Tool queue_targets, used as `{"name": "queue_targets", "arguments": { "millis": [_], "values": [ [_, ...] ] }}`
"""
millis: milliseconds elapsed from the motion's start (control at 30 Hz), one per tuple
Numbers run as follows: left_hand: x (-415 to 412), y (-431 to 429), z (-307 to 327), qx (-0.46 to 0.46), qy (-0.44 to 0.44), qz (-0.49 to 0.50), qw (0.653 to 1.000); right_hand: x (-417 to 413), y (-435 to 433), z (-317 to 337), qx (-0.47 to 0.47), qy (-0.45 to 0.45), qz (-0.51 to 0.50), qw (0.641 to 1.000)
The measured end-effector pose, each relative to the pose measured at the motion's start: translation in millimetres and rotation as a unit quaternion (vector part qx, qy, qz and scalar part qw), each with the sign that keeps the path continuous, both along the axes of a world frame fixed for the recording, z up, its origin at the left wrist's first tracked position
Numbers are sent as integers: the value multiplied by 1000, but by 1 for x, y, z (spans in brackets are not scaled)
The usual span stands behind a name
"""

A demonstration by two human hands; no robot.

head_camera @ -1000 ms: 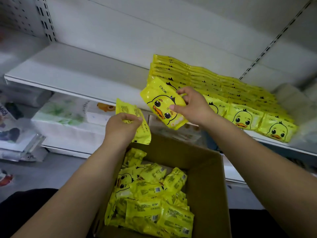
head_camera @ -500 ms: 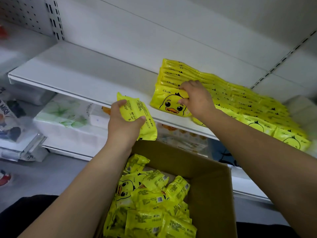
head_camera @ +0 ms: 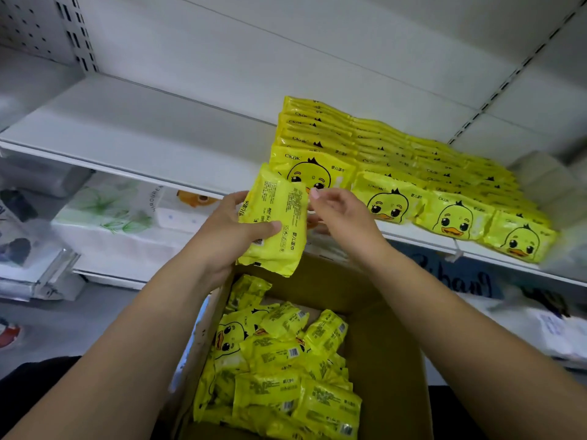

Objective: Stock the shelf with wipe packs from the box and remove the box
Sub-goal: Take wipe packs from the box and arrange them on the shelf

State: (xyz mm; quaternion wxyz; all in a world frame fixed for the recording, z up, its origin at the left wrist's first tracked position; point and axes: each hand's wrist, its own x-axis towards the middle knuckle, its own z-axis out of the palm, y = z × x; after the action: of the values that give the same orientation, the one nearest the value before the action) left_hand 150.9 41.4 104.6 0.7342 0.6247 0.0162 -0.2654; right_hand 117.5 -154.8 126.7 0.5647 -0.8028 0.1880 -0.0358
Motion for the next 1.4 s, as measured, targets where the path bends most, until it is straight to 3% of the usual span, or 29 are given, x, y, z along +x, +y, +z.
{"name": "queue_targets", "arguments": {
  "millis": [133,267,333,400,533,633,767,867,933,1033,1167,1233,1400],
  "values": [
    [-16,0,-1,-26,22,-182,983,-34,-4,-6,153,14,-50,987],
    [-28,-3,-8,30,19,-136,990,-68,-10,-16,201,-8,-134,970],
    [-30,-2,-16,119,-20,-108,987,-79,-8,-21,170,-53,-192,965],
    [-33,-2,-19,148,27,-148,977,-85,1,-24,80,-110,-219,966],
    [-43,-15,-6,-41,210,-222,951,-94,29,-29,-41,-158,-140,977],
    [-44,-19,1,-128,220,-167,952,-102,39,-37,-77,-171,-34,982],
    [-43,-21,-4,-93,176,-100,975,-111,37,-40,-152,-215,91,960],
    [-41,-20,-5,-89,162,-94,978,-119,27,-31,-71,-193,52,977],
    [-40,-20,-6,-89,148,-103,980,-122,19,-28,-26,-175,-53,983],
    [-40,-18,-12,-99,132,-116,979,-119,10,-30,3,-77,-188,979],
    [-43,-15,-13,-80,112,-175,975,-104,-8,-37,91,25,-178,979],
    [-44,-14,-14,-72,108,-162,978,-100,-11,-37,121,14,-158,980],
    [-37,-20,-22,-95,112,-8,989,-98,-9,-34,135,-71,-211,965]
  ]
}}
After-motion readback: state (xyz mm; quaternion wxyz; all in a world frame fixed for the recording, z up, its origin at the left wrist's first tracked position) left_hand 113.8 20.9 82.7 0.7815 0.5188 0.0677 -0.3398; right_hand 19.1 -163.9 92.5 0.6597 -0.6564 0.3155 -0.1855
